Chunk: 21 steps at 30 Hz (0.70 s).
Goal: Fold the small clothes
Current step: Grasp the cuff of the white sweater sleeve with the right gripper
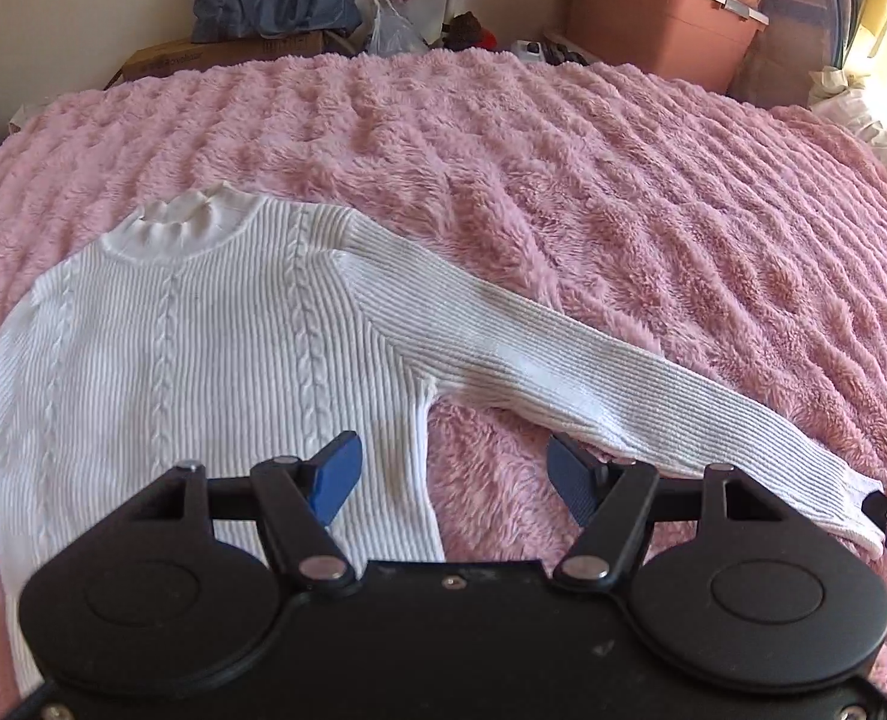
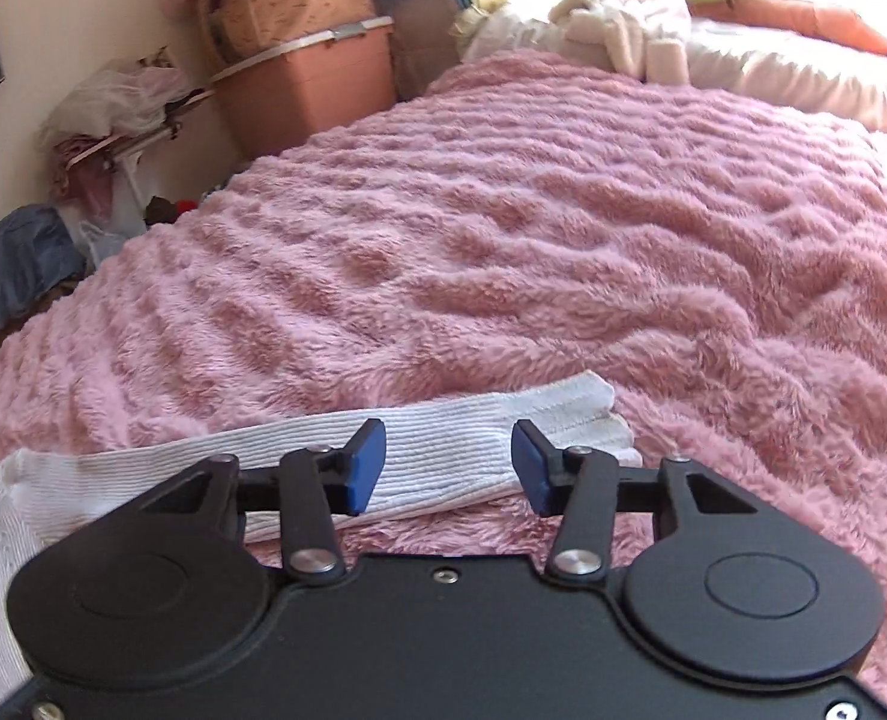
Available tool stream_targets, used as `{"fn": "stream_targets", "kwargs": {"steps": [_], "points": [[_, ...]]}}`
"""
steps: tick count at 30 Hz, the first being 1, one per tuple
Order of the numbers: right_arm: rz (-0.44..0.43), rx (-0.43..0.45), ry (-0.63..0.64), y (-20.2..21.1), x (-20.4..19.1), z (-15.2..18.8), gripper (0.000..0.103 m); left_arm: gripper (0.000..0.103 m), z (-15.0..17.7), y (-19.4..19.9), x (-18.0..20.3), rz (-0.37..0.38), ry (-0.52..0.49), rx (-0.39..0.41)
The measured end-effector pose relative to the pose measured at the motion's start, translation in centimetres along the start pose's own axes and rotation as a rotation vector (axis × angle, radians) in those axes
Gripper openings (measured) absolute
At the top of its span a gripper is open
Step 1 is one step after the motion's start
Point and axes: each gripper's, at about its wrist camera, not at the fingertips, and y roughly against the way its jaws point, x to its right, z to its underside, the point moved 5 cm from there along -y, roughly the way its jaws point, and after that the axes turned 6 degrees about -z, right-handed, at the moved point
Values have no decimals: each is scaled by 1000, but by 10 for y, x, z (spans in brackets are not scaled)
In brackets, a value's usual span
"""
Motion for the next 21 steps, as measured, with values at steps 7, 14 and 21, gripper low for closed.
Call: {"fn": "stream_targets", "kwargs": {"steps": [7, 14, 21], "points": [[96, -9, -106, -19, 29, 8, 49, 72, -20, -47, 24, 8, -50, 23], [111, -68, -233, -46, 48, 14, 49, 72, -23, -89, 40, 2, -82, -15], [67, -46, -310, -56, 59, 11, 12, 72, -14, -110, 49, 26, -80, -61]]}}
